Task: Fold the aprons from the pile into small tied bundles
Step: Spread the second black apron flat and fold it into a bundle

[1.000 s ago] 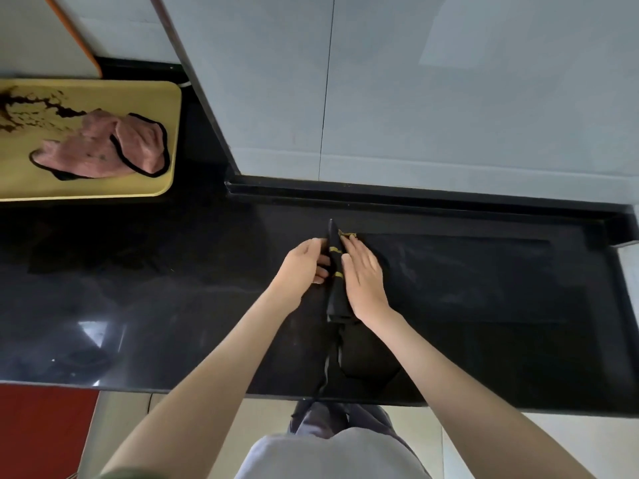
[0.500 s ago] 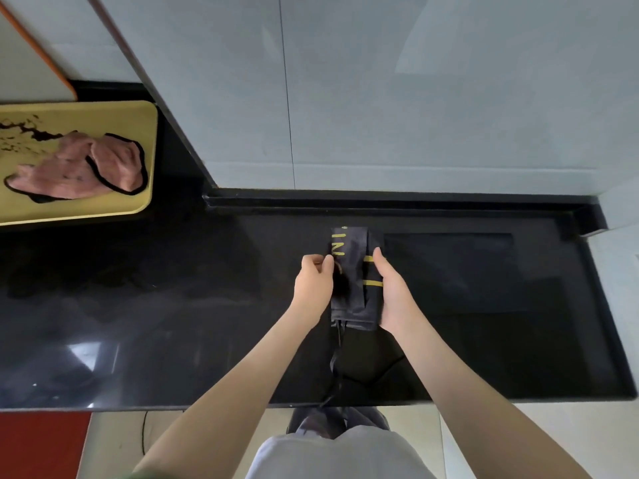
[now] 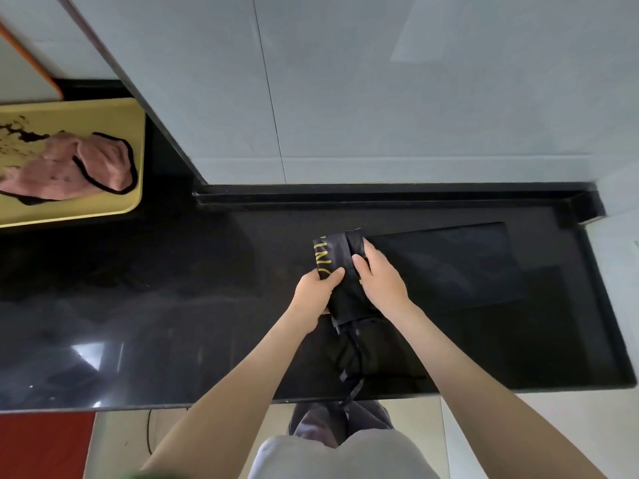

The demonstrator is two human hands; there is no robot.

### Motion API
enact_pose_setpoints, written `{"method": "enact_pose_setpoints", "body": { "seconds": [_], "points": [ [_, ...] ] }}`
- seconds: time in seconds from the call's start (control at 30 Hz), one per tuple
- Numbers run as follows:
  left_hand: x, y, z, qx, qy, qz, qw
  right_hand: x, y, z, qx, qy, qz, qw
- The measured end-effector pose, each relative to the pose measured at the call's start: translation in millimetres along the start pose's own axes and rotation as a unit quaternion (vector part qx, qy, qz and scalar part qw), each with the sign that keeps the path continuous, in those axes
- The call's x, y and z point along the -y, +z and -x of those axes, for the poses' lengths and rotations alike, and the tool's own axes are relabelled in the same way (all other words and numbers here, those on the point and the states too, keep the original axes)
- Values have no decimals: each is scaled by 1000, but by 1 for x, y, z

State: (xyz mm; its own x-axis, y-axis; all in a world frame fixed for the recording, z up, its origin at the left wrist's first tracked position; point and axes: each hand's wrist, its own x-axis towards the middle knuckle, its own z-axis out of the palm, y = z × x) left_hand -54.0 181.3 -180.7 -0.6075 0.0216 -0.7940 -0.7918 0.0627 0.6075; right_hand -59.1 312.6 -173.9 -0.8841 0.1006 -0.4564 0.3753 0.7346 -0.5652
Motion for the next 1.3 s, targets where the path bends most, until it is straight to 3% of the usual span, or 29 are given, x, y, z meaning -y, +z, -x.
{"method": "enact_pose_setpoints", "body": {
  "seconds": [0.13,0.2,0.27,0.33,0.37,0.43,0.5,0.53,0.6,0.67,0.73,0.83,0.93,1.03,1.1,1.2,1.3],
  "points": [
    [-7,3,5,-95,83,-170,977,7,13,13,-100,-84,75,989],
    [-14,4,10,-111,120,-227,960,9,18,22,-103,-85,58,989],
    [-23,9,19,-115,141,-259,949,10,17,26,-54,-32,-46,997],
    [-29,13,28,-78,140,-229,960,14,10,30,2,23,-202,979],
    [-31,16,33,-31,110,-165,980,17,6,32,29,54,-296,953],
    [-36,23,44,71,21,-17,997,22,-2,35,91,133,-481,862],
    [-33,31,43,97,49,-30,994,20,-12,35,117,186,-576,787],
    [-30,34,40,85,77,-62,992,16,-16,34,116,189,-584,781],
    [-25,38,33,37,95,-93,990,9,-17,30,99,174,-564,801],
    [-20,35,26,-31,130,-162,978,-1,-15,26,53,178,-486,854],
    [-16,29,19,-94,114,-159,976,-11,-13,23,1,166,-395,904],
    [-22,29,19,-93,57,-117,987,-18,-14,24,-31,114,-286,951],
    [-26,34,16,-49,28,-137,989,-23,-14,24,-15,110,-273,956],
    [-26,37,18,23,13,-51,998,-27,-16,23,41,138,-353,924],
    [-26,38,20,37,30,-22,999,-26,-18,24,50,122,-338,932],
    [-24,42,21,34,75,-36,996,-24,-14,21,-25,82,-275,957],
    [-24,46,23,29,122,-82,989,-23,-12,18,-124,48,-124,983]
  ]
}}
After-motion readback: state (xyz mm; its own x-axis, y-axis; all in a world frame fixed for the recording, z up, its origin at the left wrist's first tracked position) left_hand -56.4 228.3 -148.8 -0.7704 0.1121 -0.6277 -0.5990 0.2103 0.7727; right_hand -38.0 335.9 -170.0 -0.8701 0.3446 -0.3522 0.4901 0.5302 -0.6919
